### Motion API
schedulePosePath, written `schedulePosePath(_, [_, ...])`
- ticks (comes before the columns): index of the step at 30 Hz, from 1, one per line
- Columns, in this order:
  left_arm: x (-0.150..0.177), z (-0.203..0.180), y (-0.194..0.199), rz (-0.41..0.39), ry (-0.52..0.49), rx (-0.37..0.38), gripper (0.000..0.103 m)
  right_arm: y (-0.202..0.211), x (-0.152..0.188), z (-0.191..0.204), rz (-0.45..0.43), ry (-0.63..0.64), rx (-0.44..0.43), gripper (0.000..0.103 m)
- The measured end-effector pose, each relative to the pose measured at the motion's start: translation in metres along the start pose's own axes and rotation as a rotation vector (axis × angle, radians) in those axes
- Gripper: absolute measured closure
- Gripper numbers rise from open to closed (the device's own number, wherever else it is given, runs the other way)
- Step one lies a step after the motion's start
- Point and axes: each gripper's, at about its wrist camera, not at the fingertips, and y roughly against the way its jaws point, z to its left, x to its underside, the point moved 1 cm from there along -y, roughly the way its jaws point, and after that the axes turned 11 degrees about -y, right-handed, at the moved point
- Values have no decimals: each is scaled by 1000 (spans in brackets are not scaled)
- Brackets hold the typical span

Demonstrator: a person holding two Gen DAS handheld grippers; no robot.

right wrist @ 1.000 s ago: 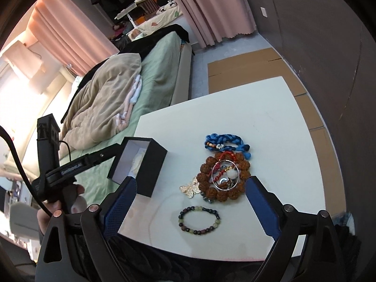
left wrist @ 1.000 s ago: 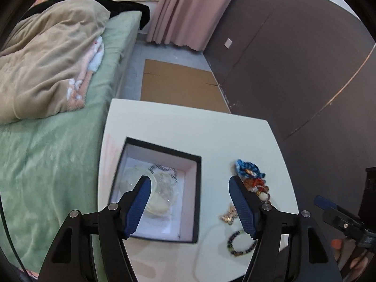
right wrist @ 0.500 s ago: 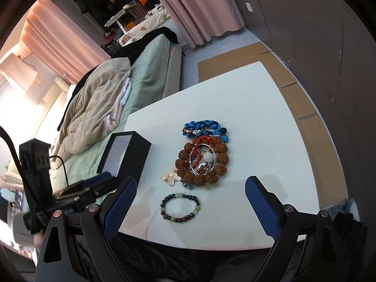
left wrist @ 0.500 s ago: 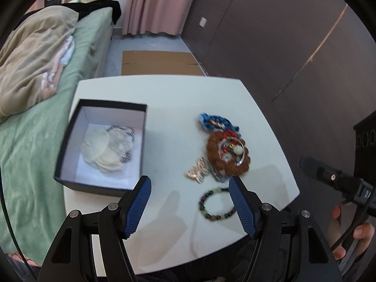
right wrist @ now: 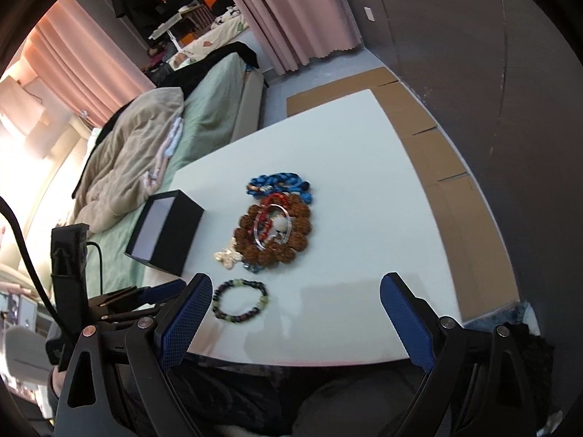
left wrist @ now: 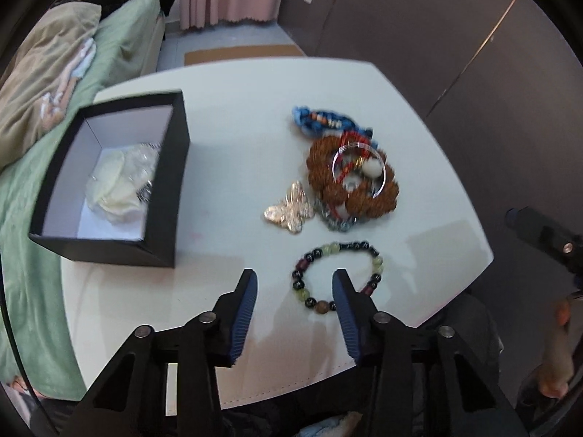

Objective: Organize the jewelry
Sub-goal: 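Grasp the green-and-black beaded bracelet with the left gripper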

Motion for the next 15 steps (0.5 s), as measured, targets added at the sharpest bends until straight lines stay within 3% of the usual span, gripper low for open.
schedulePosePath(4, [1, -6, -10, 16, -19, -23, 60, 1, 2, -4, -2, -4, 4, 9])
schedulePosePath(7, [3, -10, -20, 44, -17, -17, 75, 1, 3, -5, 2, -6, 3, 9])
schedulePosePath(10, [6, -16, -22, 30, -47, -66, 84, 0, 3, -5, 9, -5, 9, 9])
schedulePosePath(11, [6, -18, -22, 31, -61, -84, 94, -1, 2, -5, 13, -6, 11, 9])
schedulePosePath(15, [8, -9, -19, 21, -19, -29, 95, -6, 0, -2, 19, -12, 11, 9])
